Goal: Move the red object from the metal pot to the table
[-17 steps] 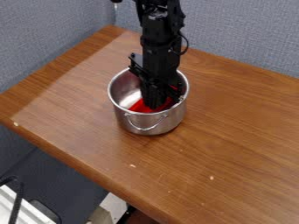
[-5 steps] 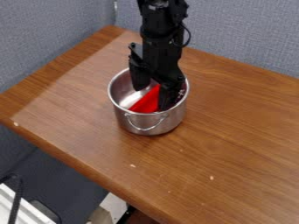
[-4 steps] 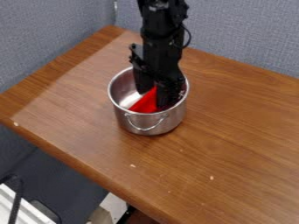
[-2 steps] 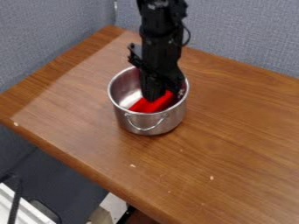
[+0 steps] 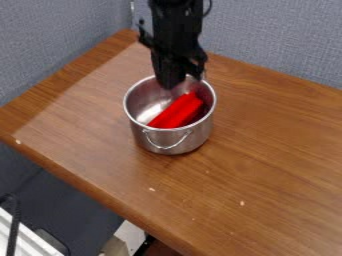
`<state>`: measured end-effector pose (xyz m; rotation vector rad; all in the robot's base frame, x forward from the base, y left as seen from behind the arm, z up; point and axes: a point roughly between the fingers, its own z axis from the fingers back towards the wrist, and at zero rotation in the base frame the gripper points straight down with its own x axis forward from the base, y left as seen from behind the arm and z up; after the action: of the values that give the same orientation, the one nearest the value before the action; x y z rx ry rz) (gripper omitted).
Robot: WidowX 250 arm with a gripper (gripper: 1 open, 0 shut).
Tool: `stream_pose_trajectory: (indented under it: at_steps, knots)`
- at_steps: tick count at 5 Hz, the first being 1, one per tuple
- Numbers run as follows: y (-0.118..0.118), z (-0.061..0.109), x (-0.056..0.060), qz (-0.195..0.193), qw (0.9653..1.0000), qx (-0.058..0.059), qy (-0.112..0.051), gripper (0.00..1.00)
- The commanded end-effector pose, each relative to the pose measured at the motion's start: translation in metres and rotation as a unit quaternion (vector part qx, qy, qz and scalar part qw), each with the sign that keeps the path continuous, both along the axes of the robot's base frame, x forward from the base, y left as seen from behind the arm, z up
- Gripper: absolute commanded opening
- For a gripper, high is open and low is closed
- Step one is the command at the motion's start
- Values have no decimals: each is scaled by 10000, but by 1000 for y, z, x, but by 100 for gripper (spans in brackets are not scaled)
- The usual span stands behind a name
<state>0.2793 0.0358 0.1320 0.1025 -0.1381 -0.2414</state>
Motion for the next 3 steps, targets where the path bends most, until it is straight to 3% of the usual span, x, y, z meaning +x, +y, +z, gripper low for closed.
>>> stream_pose_trajectory:
  at_steps: [1,2,3]
  knots:
    - [-1,26,8,95,9994,-28,-335,0]
    - [-2,21,9,199,9995,-124,-227,100]
    - [-6,12,4,232,9995,-200,-86,100]
